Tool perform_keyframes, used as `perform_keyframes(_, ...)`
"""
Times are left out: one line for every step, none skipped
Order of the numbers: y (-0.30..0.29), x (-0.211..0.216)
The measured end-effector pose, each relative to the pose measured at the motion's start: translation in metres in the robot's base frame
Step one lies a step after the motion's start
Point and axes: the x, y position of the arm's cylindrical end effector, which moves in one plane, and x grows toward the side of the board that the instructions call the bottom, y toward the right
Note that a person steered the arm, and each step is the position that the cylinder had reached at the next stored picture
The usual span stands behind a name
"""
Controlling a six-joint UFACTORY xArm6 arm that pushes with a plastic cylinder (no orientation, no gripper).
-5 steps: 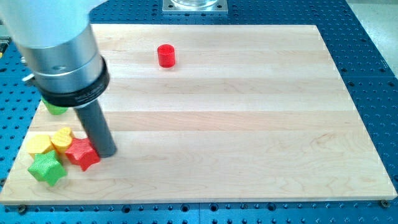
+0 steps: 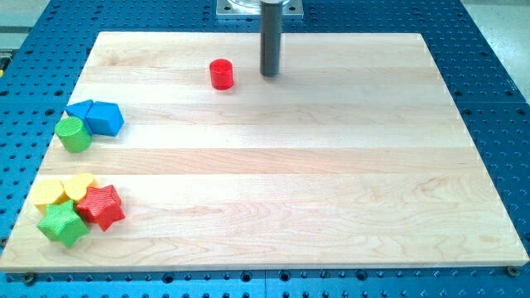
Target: Put the red circle into the group of blocks
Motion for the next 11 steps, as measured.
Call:
perform_keyframes(-0.075,0.031)
perform_keyframes(-0.117,0.109)
perform_keyframes(-0.130,0.151)
perform_keyframes(-0.116,0.092)
perform_keyframes(-0.122,0.041)
perform_keyframes(-0.172,0.055)
perform_keyframes(-0.178,0.121)
perform_keyframes(-0.171,0.174)
perform_keyframes(-0.171,0.144)
perform_keyframes(-0.171,0.112)
perform_keyframes(-0.162,0.094)
